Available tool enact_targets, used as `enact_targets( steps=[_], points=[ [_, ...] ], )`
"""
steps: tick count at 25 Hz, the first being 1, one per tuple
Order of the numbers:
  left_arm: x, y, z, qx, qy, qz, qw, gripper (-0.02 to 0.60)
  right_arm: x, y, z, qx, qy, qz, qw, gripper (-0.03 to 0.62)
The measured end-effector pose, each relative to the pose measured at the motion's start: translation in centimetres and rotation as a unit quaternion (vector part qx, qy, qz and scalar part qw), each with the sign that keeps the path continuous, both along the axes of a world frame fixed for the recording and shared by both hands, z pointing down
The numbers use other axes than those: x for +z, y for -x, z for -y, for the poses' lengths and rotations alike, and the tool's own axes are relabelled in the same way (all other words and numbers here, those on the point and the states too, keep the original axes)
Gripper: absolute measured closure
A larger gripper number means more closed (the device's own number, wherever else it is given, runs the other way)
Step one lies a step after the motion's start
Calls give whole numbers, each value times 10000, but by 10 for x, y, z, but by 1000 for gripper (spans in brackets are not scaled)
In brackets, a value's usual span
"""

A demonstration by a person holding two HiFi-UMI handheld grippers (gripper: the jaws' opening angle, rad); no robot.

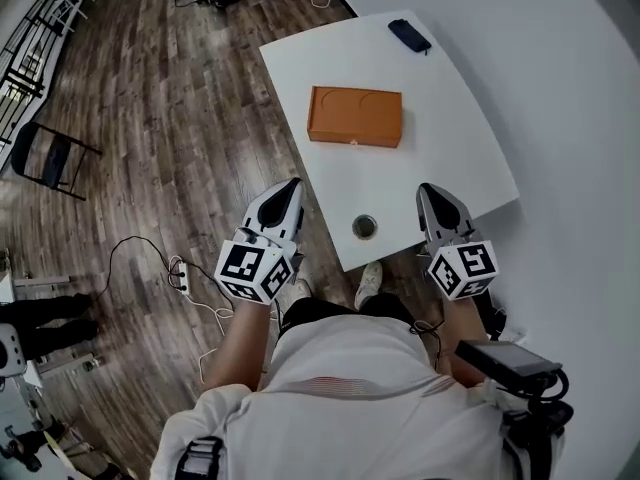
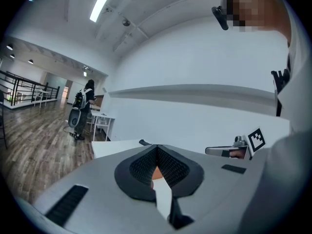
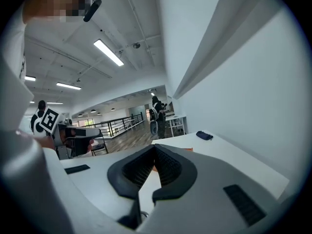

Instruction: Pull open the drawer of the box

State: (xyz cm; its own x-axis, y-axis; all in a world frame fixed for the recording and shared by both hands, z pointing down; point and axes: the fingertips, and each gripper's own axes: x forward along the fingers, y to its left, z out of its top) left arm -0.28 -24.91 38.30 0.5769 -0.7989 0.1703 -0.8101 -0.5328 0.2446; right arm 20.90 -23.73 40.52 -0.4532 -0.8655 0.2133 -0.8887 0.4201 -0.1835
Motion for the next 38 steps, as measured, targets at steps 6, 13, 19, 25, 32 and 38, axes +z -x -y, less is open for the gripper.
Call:
enact_targets(
  steps=[6,13,19,25,32,38],
  points=[
    [25,-29,24,-169,138,38,9998,571,32,-22,26,-334,190,89,9992,591],
    [86,-45,56,22,531,193,9984,571,75,-19,23,-380,568,40,9977,591],
    [136,-64,88,155,816,465,9955,548,104,-27,19,-299,909,-99,9954,591],
    [198,-87,123,266,1366,755,9874,439,131,-41,20,-261,1202,-163,9923,591],
    [246,-102,143,170,1903,1036,9761,368,147,-54,21,-245,1390,-192,9898,591],
    [273,-108,156,-47,2347,1174,9649,370,159,-64,27,-172,1523,-190,9880,591]
  ],
)
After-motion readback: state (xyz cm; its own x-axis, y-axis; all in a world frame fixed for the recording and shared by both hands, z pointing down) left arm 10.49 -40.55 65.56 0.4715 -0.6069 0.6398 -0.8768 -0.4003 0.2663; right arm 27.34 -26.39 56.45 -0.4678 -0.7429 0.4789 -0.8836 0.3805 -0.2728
